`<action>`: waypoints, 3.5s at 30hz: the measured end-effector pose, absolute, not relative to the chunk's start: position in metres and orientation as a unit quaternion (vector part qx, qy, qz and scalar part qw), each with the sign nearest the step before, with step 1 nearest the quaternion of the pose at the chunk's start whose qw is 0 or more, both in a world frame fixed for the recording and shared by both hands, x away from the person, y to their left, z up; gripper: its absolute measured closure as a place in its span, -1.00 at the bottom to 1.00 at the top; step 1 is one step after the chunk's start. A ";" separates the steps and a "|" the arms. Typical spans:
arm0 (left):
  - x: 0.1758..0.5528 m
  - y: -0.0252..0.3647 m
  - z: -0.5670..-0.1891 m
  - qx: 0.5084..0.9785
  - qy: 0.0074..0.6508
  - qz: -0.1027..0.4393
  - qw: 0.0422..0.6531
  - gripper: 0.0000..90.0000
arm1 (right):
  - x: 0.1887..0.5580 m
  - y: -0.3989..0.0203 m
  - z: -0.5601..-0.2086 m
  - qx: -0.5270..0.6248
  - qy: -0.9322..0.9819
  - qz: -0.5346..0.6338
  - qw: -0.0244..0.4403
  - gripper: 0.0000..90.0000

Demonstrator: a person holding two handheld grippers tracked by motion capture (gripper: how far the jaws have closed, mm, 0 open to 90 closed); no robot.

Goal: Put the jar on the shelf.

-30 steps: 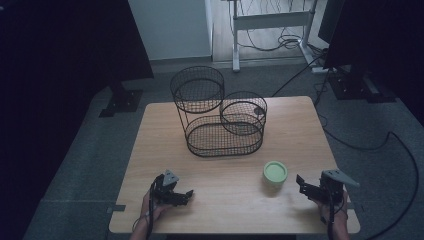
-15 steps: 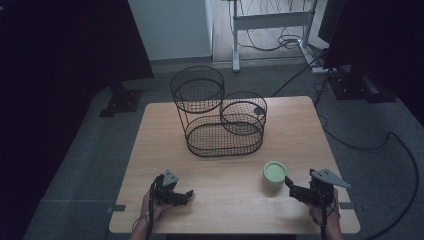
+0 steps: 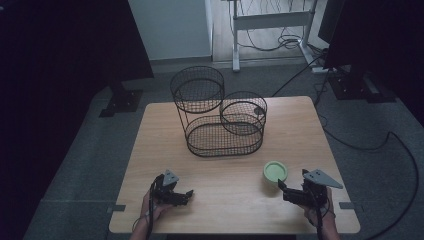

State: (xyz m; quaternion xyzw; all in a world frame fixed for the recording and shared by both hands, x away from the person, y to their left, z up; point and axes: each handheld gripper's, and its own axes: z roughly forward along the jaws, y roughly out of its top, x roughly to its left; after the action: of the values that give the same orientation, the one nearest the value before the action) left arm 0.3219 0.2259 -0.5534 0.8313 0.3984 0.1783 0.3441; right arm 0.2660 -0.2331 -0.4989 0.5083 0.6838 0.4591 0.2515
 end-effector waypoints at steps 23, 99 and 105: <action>0.322 0.225 -0.553 0.831 0.398 0.178 0.344 -0.88 | 0.273 -0.218 -0.506 0.501 0.699 0.449 0.243 -0.93; 0.322 0.223 -0.553 0.832 0.397 0.177 0.344 -0.89 | 0.301 -0.181 -0.531 0.489 0.711 0.413 0.291 -0.76; 0.323 0.224 -0.553 0.832 0.397 0.177 0.344 -0.89 | 0.305 -0.179 -0.525 0.484 0.710 0.421 0.290 -0.76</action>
State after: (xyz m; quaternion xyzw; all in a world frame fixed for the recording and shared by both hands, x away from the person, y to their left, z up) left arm 0.3226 0.2235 -0.5535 0.8320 0.3974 0.1767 0.3445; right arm 0.3050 -0.1788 -0.5252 0.4839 0.7103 0.4209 0.2901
